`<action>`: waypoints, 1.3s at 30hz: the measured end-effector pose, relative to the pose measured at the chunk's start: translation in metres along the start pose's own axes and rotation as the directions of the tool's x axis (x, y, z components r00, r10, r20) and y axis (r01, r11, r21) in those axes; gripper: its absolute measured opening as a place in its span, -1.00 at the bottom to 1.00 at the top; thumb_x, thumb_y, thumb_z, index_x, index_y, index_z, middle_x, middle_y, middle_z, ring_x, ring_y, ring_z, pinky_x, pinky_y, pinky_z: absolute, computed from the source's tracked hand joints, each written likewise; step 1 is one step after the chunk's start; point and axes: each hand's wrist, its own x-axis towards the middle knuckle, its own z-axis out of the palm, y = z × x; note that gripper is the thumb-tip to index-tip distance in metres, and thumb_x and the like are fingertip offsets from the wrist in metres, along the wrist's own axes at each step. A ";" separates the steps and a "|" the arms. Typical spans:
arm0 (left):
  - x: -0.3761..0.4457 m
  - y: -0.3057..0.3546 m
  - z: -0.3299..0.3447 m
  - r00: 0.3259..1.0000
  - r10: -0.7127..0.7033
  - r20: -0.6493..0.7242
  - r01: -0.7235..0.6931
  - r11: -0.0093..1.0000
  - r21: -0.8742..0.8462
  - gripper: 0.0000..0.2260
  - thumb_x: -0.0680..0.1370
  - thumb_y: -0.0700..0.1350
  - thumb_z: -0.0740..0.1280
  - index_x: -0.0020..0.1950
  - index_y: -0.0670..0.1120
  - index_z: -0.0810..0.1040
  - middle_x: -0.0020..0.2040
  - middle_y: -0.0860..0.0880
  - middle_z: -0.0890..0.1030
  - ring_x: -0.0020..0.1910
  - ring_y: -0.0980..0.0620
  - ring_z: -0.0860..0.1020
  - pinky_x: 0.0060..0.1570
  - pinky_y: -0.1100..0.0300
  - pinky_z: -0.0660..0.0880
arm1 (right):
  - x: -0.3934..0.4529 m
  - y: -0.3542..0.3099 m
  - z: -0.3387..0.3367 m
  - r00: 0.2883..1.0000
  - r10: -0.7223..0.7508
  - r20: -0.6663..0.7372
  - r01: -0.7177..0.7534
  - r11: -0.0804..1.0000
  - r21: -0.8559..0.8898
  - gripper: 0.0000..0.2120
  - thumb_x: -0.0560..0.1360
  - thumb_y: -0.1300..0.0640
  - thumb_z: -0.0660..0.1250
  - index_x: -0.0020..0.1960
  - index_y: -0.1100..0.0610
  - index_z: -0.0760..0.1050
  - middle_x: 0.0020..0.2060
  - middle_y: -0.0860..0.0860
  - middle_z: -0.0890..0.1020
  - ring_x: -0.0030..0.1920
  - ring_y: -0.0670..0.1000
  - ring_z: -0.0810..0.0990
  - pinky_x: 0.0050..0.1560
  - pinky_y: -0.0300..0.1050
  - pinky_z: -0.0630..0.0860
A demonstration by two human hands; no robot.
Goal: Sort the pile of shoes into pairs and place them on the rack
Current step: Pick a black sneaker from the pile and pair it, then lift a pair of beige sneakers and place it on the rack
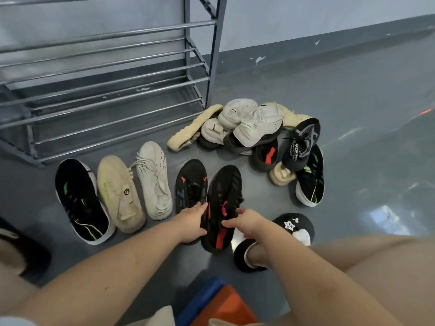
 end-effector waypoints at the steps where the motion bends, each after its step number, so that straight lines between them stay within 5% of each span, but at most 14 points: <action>1: -0.001 -0.002 -0.001 1.000 0.001 -0.020 0.000 0.998 0.062 -0.24 0.54 0.00 0.29 0.56 -0.02 -0.15 0.58 -0.08 -0.08 0.54 -0.10 0.03 0.50 0.09 0.05 | 0.001 0.000 0.000 0.999 -0.028 -0.023 0.025 0.995 -0.100 -0.29 0.48 0.08 0.39 0.51 0.21 0.13 0.37 0.11 0.42 0.35 0.10 0.42 0.27 -0.09 0.37; 6: -0.005 -0.006 -0.012 0.983 0.063 -0.172 -0.011 0.958 0.288 -0.29 0.58 0.07 0.20 0.56 -0.03 -0.19 0.58 -0.07 -0.15 0.55 -0.10 -0.08 0.52 0.04 -0.02 | 0.007 0.001 0.001 0.985 -0.127 -0.115 0.040 0.822 -0.568 -0.17 0.43 -0.04 0.39 0.54 0.08 0.00 0.42 0.13 0.27 0.40 0.17 0.30 0.36 0.06 0.35; 17: 0.000 0.021 -0.097 0.928 0.222 -0.300 -0.030 0.845 0.534 -0.31 0.60 0.14 0.08 0.55 -0.07 -0.25 0.56 -0.11 -0.23 0.55 -0.10 -0.20 0.52 0.03 -0.15 | 0.016 -0.068 -0.051 0.895 -0.380 -0.231 0.068 0.630 -0.774 -0.12 0.48 -0.06 0.36 0.57 0.06 -0.14 0.55 0.12 -0.04 0.54 0.17 -0.02 0.46 0.12 0.17; 21: 0.009 0.040 -0.134 0.903 0.271 -0.334 -0.008 0.786 0.618 -0.31 0.60 0.17 0.06 0.55 -0.07 -0.24 0.56 -0.11 -0.24 0.54 -0.09 -0.21 0.50 0.03 -0.18 | 0.023 -0.088 -0.096 0.829 -0.523 -0.198 -0.025 0.318 -0.948 -0.20 0.52 0.01 0.30 0.56 0.09 -0.13 0.54 0.16 0.01 0.53 0.19 0.02 0.40 0.12 0.24; 23: 0.014 0.050 -0.150 0.897 0.293 -0.332 0.002 0.748 0.664 -0.32 0.61 0.17 0.04 0.55 -0.09 -0.24 0.56 -0.12 -0.24 0.54 -0.10 -0.22 0.50 0.02 -0.18 | 0.026 -0.095 -0.117 0.804 -0.568 -0.177 -0.029 0.259 -0.965 -0.23 0.53 0.02 0.29 0.55 0.07 -0.12 0.54 0.15 0.03 0.53 0.18 0.04 0.39 0.10 0.26; 30: 0.056 0.085 -0.169 0.913 0.269 -0.308 -0.046 0.816 0.577 -0.32 0.59 0.17 0.10 0.56 -0.05 -0.17 0.57 -0.11 -0.20 0.55 -0.09 -0.16 0.52 0.03 -0.14 | 0.060 -0.080 -0.155 0.847 -0.410 -0.337 0.051 0.695 -0.717 -0.07 0.46 -0.15 0.35 0.56 0.12 -0.15 0.52 0.14 0.08 0.49 0.19 0.14 0.41 0.11 0.24; 34: 0.088 0.089 -0.159 0.934 0.182 -0.307 -0.044 0.913 0.407 -0.30 0.57 0.19 0.13 0.56 -0.03 -0.15 0.57 -0.11 -0.18 0.55 -0.09 -0.13 0.52 -0.04 -0.04 | 0.083 -0.064 -0.159 0.880 -0.347 -0.323 0.042 0.735 -0.676 -0.07 0.47 -0.17 0.33 0.56 0.12 -0.16 0.53 0.15 0.05 0.49 0.20 0.13 0.42 0.12 0.25; 39: 0.122 0.094 -0.156 0.954 0.123 -0.273 -0.005 0.918 0.397 -0.28 0.57 0.18 0.15 0.56 -0.02 -0.19 0.57 -0.14 -0.17 0.55 -0.11 -0.11 0.51 -0.04 -0.02 | 0.098 -0.062 -0.179 0.878 -0.327 -0.349 0.040 0.777 -0.628 -0.12 0.49 -0.18 0.30 0.56 0.11 -0.14 0.49 0.16 0.14 0.46 0.20 0.18 0.39 0.12 0.27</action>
